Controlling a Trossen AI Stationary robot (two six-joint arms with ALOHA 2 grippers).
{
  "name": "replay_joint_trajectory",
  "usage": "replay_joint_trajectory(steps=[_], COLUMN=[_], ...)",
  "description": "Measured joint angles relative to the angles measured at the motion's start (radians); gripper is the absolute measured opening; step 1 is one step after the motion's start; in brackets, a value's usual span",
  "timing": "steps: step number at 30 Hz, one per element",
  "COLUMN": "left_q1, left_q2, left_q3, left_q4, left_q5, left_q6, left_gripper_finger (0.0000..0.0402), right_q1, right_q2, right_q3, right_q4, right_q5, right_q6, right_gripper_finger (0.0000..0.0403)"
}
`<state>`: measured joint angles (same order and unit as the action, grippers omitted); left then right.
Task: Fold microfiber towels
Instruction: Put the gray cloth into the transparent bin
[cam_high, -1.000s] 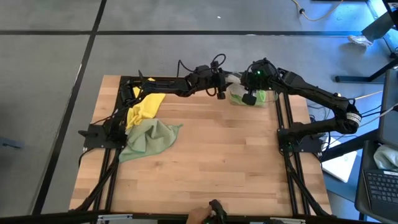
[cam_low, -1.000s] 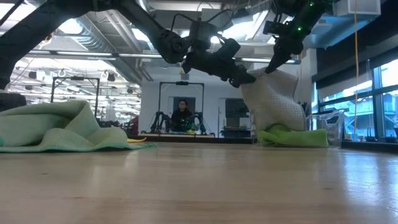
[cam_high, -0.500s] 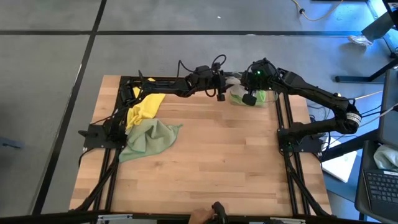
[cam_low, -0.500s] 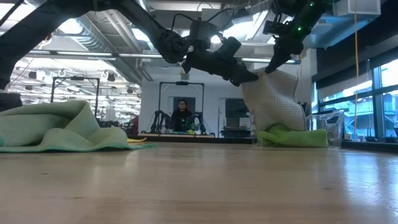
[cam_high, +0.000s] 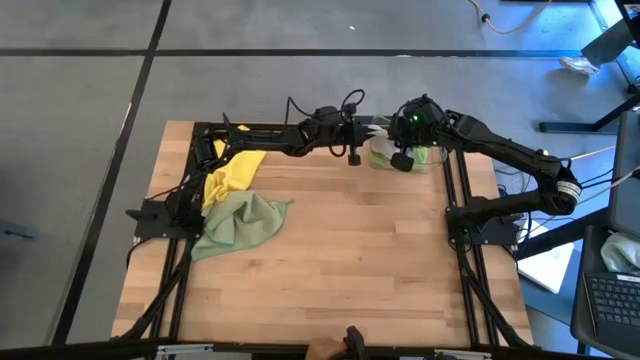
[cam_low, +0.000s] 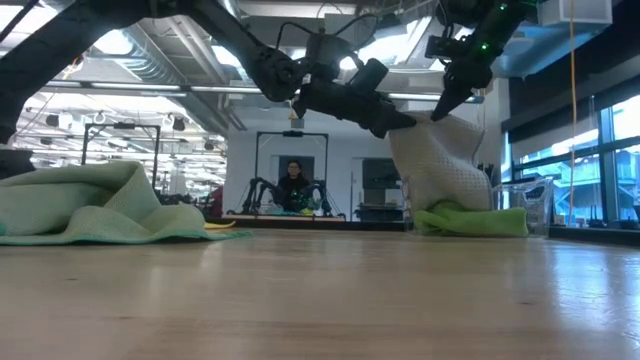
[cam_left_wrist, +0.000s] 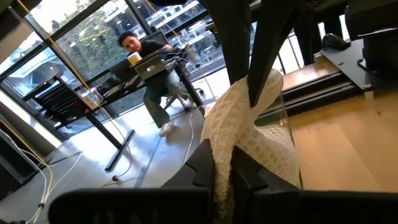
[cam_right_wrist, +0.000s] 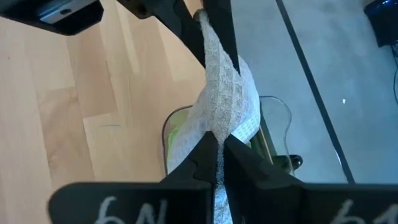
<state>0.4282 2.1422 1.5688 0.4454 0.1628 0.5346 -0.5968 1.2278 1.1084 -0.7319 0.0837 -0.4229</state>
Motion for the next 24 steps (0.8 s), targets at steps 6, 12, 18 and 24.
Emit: replay_joint_trajectory(steps=[6, 12, 18, 24], left_q1=[0.0, 0.001, 0.001, 0.001], left_q2=[0.0, 0.0, 0.0, 0.0], left_q3=[0.0, 0.0, 0.0, 0.0], left_q4=[-0.004, -0.004, -0.004, -0.004], left_q5=[-0.015, -0.019, -0.024, -0.024], left_q6=[-0.001, -0.002, -0.003, -0.003], left_gripper_finger=[0.0003, 0.0002, 0.0001, 0.0001], right_q1=[0.0, 0.0, 0.0, 0.0], right_q2=[0.0, 0.0, 0.0, 0.0], right_q3=[0.0, -0.002, -0.088, -0.163], right_q4=[-0.035, -0.084, -0.029, -0.041], right_q5=[0.001, 0.001, 0.105, 0.254], right_q6=[-0.001, 0.066, 0.107, 0.106], right_gripper_finger=[0.0062, 0.0137, 0.0207, 0.0227])
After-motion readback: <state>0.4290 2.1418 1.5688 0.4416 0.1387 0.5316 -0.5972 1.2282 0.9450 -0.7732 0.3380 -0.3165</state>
